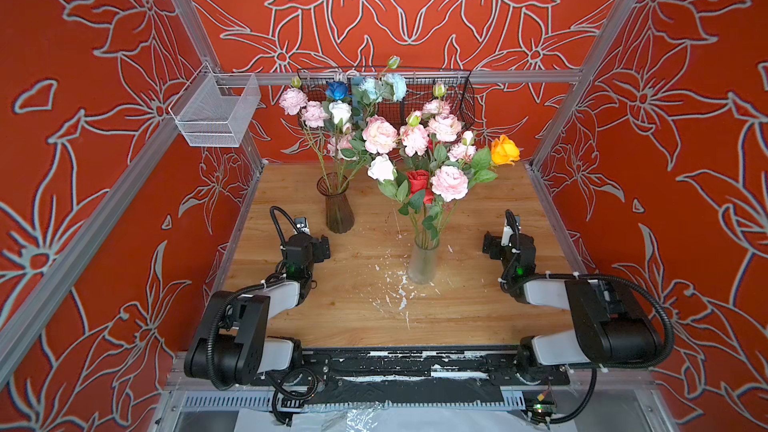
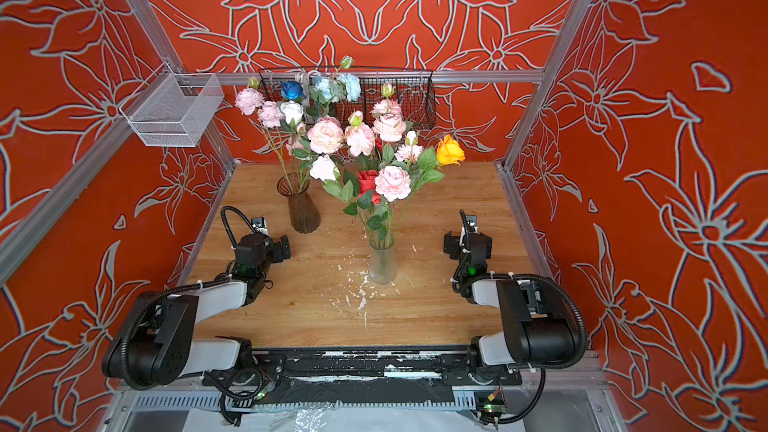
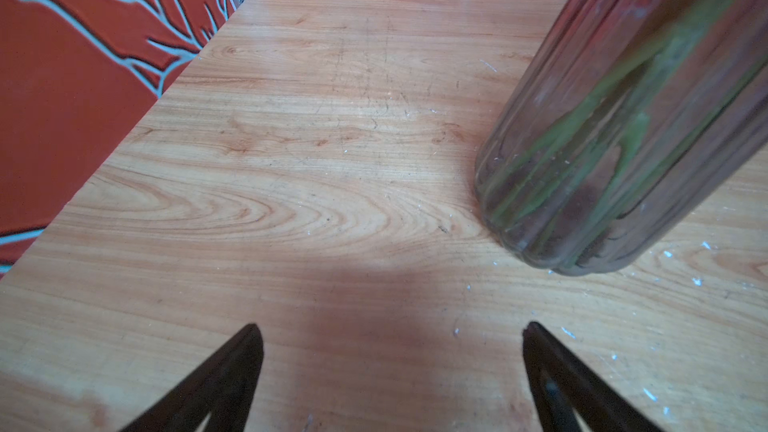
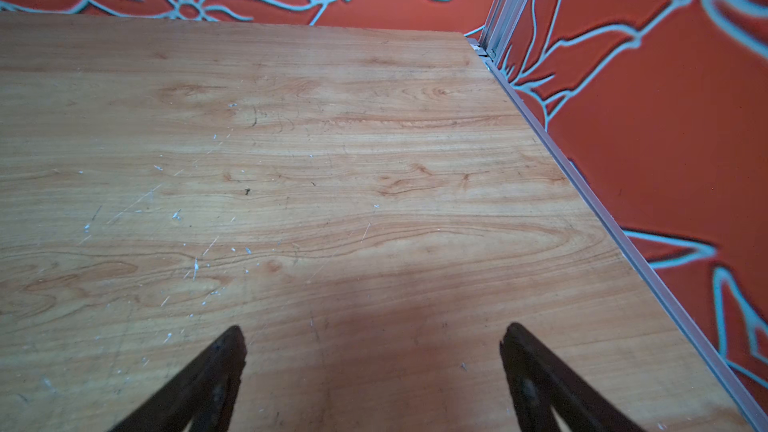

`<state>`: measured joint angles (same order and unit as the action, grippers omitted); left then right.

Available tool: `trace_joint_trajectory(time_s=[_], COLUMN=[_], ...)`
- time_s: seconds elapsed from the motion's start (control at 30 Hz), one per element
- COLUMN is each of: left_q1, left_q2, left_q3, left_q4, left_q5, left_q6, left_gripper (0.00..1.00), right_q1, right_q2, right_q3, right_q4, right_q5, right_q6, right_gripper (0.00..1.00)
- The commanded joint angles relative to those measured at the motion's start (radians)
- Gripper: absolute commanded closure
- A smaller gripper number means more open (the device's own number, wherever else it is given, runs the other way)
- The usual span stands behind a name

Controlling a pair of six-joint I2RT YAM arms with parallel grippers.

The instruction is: Arrange the flowers into the vase

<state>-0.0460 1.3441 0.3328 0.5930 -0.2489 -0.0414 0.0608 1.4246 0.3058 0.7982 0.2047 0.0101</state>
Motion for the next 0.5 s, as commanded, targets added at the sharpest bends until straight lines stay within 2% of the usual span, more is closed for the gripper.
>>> trace_joint_trajectory(time_s=[0.0, 0.13, 0.23, 0.47], left_q1=[0.005, 0.006, 0.048, 0.050], left_q2=[0.005, 0.011, 0.014, 0.008], left_q3=[0.017, 0.025, 0.043, 0.036], left_q4=[0.021, 0.014, -0.020, -0.013], left_q5=[0.003, 0.008, 0.097, 0.098], left_q6=[0.003, 0.002, -0.008, -0.005], left_gripper=[0.03, 0.03, 0.03, 0.03], right_q1=[0.004, 0.003, 0.004, 0.004], right_q2=[-0.014, -0.013, -0.013, -0.013], right_q3=[0.006, 0.006, 0.007, 0.006], right_q4=[0.015, 0.014, 0.015, 0.015], right_q5=[0.021, 0.021, 0.021, 0.021], right_q6=[0.002, 0.002, 0.002, 0.002], right_gripper=[0.03, 0.03, 0.03, 0.02])
